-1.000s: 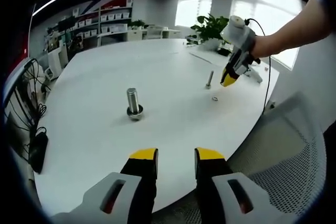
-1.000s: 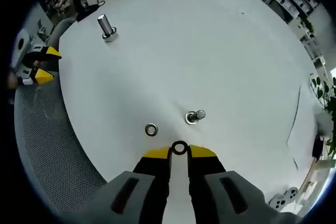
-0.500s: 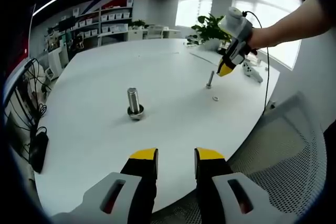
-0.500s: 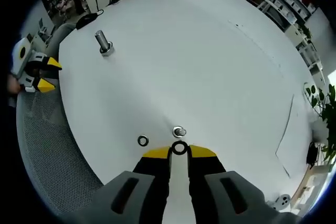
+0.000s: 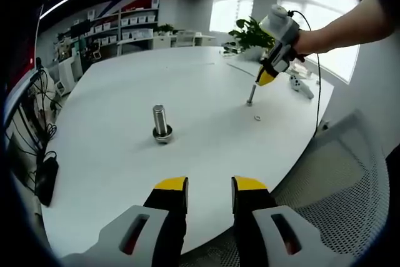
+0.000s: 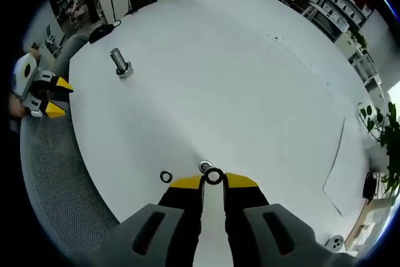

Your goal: Place the washer onto the threaded stud by aligning its center hole with the stud, sliding it down to the base, and recovering from edge contact or off-axis alignment until the washer reaches the visible bottom stop.

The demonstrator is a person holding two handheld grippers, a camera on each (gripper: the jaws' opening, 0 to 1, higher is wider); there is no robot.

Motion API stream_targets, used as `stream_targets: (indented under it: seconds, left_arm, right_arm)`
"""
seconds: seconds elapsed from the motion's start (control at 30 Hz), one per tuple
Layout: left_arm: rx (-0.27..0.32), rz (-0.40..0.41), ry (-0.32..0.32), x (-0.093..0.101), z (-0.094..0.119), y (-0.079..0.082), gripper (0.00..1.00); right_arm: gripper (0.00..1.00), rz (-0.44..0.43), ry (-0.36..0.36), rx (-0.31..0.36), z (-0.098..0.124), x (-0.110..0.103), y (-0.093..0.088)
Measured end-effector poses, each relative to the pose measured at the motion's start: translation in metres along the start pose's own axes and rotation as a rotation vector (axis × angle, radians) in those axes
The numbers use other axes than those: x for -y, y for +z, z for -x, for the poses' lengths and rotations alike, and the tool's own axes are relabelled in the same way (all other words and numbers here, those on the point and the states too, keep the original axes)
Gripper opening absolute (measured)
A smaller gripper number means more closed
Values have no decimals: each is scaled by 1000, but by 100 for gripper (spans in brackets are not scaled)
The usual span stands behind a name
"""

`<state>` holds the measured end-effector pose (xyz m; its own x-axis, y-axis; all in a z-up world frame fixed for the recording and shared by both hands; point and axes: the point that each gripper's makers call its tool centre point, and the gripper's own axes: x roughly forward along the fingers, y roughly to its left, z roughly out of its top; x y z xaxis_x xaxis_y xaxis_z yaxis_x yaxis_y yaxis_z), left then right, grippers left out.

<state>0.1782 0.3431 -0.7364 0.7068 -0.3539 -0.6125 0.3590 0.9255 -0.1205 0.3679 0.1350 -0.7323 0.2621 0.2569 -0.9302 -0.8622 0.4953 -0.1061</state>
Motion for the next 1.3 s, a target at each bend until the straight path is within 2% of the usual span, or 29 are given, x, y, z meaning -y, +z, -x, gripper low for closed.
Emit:
stream_targets:
  seconds: [0.07,0.57,1.3]
  left_arm:
    - [-1,-1,0,0,0,0,26]
    - [2,-1,-1,0,0,0,26]
    - [-7,1,-2,0,-1,-2,25]
  right_arm:
    - [14,-6,19,5,-2,-3,2]
    - [14,18,23,-24,-14,-5,3]
    - [14,18,50,-94,-36,-8,-10]
